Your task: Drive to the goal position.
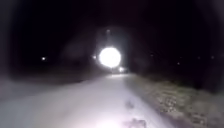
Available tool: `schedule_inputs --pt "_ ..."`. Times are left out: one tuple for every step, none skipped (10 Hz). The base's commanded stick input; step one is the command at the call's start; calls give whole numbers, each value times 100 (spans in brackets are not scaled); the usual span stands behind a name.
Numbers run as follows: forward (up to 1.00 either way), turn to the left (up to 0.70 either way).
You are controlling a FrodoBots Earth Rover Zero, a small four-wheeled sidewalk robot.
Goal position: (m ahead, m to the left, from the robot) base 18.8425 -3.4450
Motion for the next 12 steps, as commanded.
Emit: schedule_inputs --pt "100 0" --pt "100 0" --pt "100 0" --pt "100 0" --pt "100 0" --pt "100 0" --pt "100 0" --pt "100 0" --pt "100 0" --pt "100 0" --pt "100 0" --pt "100 0"
